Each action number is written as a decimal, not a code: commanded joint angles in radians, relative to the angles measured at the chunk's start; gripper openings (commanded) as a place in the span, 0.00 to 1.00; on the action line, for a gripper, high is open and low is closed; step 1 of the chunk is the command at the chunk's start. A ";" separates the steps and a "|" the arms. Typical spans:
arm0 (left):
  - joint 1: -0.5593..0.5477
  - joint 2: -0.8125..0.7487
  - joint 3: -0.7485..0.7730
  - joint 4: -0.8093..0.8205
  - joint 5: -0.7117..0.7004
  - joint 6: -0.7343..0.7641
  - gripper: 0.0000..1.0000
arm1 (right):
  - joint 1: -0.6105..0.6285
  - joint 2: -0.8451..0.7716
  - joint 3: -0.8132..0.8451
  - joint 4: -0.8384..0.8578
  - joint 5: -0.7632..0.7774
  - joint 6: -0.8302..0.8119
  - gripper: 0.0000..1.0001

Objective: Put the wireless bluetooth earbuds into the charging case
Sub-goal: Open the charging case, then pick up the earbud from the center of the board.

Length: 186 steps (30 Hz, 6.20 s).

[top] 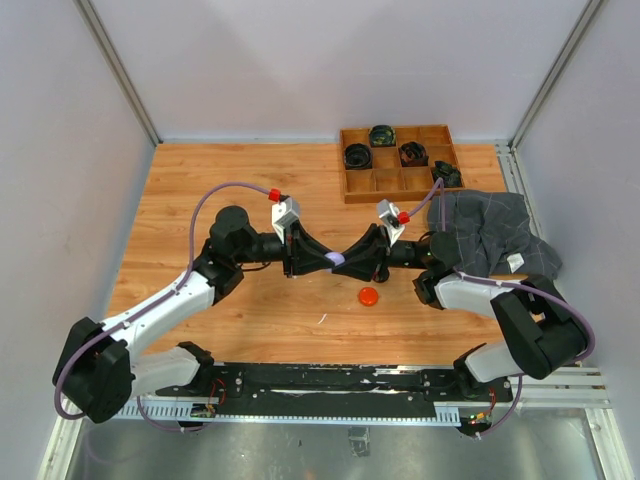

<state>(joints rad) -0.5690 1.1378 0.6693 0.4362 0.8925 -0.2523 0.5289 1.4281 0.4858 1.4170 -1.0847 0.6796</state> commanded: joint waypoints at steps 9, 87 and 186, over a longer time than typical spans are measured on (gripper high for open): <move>-0.003 -0.041 0.041 -0.048 -0.018 0.038 0.00 | 0.014 -0.005 0.027 0.023 -0.048 -0.023 0.32; 0.058 0.244 0.289 -0.748 -1.025 -0.037 0.66 | 0.037 -0.009 -0.211 0.103 0.150 -0.551 0.13; -0.015 -0.118 -0.017 -0.121 -0.390 -0.085 0.10 | 0.056 -0.043 -0.225 0.108 0.378 -0.548 0.13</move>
<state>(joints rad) -0.5514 1.0542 0.6559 0.2035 0.4755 -0.3416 0.5636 1.4097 0.2642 1.4616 -0.7483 0.1261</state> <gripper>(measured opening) 0.225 0.260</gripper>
